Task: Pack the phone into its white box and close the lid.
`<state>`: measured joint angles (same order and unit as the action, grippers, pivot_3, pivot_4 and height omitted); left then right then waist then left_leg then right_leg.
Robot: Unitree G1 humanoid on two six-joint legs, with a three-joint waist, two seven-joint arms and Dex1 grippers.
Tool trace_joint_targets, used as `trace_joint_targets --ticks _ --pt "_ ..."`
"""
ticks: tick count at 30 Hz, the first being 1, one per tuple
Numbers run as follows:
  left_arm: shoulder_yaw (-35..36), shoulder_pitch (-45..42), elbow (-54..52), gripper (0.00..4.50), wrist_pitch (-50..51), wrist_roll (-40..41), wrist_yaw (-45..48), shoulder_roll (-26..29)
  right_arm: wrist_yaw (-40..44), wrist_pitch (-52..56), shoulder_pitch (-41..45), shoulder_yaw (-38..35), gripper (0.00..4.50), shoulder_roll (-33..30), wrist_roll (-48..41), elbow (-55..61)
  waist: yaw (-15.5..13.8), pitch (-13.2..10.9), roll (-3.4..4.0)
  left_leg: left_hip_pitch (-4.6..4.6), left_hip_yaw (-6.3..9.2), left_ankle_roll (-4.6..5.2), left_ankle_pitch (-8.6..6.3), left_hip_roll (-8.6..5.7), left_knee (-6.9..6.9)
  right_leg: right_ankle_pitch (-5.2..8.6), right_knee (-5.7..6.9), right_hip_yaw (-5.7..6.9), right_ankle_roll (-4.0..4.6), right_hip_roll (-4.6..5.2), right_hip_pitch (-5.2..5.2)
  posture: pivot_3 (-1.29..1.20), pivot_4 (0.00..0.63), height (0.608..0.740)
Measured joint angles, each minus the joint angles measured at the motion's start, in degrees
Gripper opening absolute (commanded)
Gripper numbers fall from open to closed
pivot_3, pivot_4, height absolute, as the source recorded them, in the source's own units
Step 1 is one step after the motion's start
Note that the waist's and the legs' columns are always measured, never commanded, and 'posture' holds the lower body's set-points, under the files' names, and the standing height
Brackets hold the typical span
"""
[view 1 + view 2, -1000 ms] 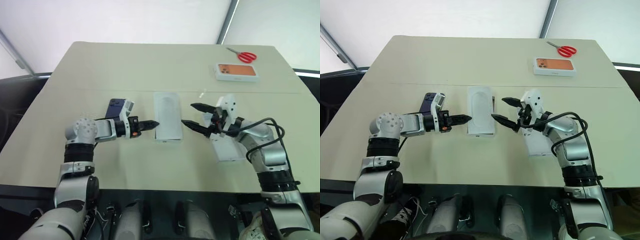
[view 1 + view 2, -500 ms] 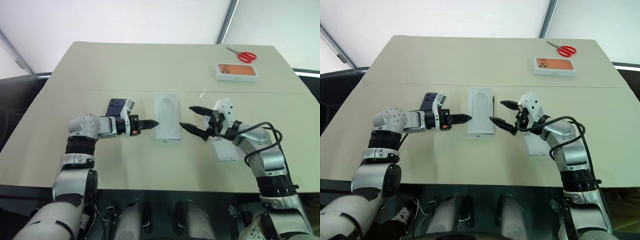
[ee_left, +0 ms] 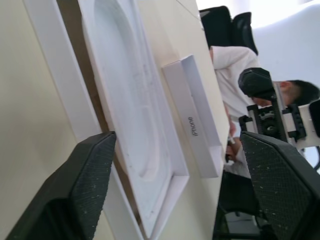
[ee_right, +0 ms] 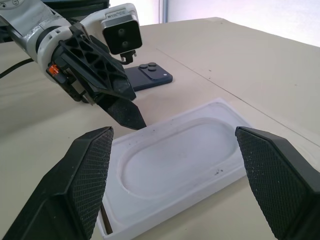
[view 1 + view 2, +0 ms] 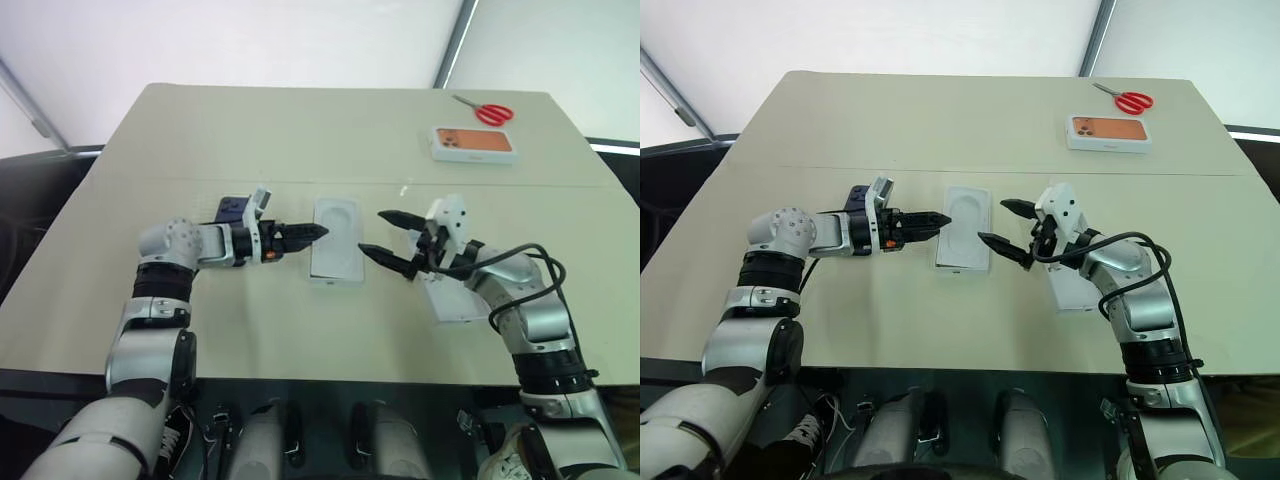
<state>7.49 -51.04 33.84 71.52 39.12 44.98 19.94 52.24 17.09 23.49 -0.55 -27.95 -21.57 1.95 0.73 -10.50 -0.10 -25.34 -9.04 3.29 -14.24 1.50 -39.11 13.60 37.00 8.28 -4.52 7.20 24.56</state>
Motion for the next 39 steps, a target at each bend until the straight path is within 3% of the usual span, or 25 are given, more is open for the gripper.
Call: trace_joint_targets --ticks 6,7,10,15,21,26,33,39 --pt "-0.2 1.3 -2.6 3.93 -3.1 -2.5 0.2 3.1 -2.2 -1.4 3.6 2.6 4.1 1.9 2.9 -1.7 0.3 0.0 0.0 0.0 -0.01 0.0 0.0 0.02 0.02 0.0 0.01 -0.01 0.0 -0.02 0.04 0.0 0.15 0.738" --pt "-0.4 1.8 -3.7 3.96 -4.1 -2.9 0.3 3.5 -3.1 -2.0 4.3 3.1 3.84 2.2 4.1 -2.6 0.3 0.0 0.01 -0.02 -0.01 -0.01 0.0 0.02 0.03 0.0 0.01 -0.01 0.01 -0.02 0.06 0.0 0.15 0.738" --pt "0.2 4.3 -7.7 3.97 -6.5 -3.3 0.8 4.2 -4.6 -2.7 6.5 3.9 2.76 4.8 5.3 -5.4 0.1 0.0 0.02 -0.05 -0.02 -0.01 0.0 0.01 0.03 0.0 0.01 -0.01 0.01 -0.01 0.07 0.0 0.15 0.738" --pt "3.8 6.7 -14.0 3.97 -8.2 -1.6 -0.6 3.2 -6.4 -5.0 10.7 7.0 0.04 7.6 8.6 -10.3 0.0 0.0 0.02 -0.04 -0.02 0.0 0.01 -0.02 0.01 0.0 0.01 -0.01 0.0 -0.01 0.05 0.0 0.15 0.738" --pt "6.0 13.7 -20.1 3.97 -11.9 -1.5 -4.6 2.0 -10.3 -9.7 13.6 12.2 0.04 8.7 17.8 -21.3 0.4 0.0 0.02 -0.03 -0.05 -0.01 0.02 0.02 0.03 0.0 0.02 -0.03 0.01 -0.12 0.05 0.0 0.15 0.738" --pt "11.9 16.5 -24.1 3.97 -11.6 1.4 -11.1 -0.9 -13.9 -12.4 15.1 15.2 0.04 9.4 24.2 -27.2 0.2 0.0 0.02 -0.04 -0.04 -0.01 0.02 0.0 0.02 0.0 0.02 -0.03 0.0 -0.09 0.05 0.0 0.15 0.738" --pt "13.7 17.1 -26.1 3.97 -10.7 2.8 -16.3 -1.9 -6.1 -11.3 13.0 18.2 0.04 7.3 24.9 -22.3 0.3 0.0 0.01 0.01 -0.04 -0.01 0.02 0.01 0.02 0.0 0.02 -0.02 0.0 -0.13 -0.01 0.0 0.15 0.738" --pt "13.7 17.1 -26.0 3.97 -11.3 2.8 -17.0 -1.9 -5.7 -9.0 12.6 17.5 0.04 7.7 23.9 -21.3 0.3 0.0 0.01 0.02 -0.04 -0.02 0.01 0.02 0.02 0.0 0.02 -0.02 0.0 -0.14 -0.01 0.0 0.15 0.738"
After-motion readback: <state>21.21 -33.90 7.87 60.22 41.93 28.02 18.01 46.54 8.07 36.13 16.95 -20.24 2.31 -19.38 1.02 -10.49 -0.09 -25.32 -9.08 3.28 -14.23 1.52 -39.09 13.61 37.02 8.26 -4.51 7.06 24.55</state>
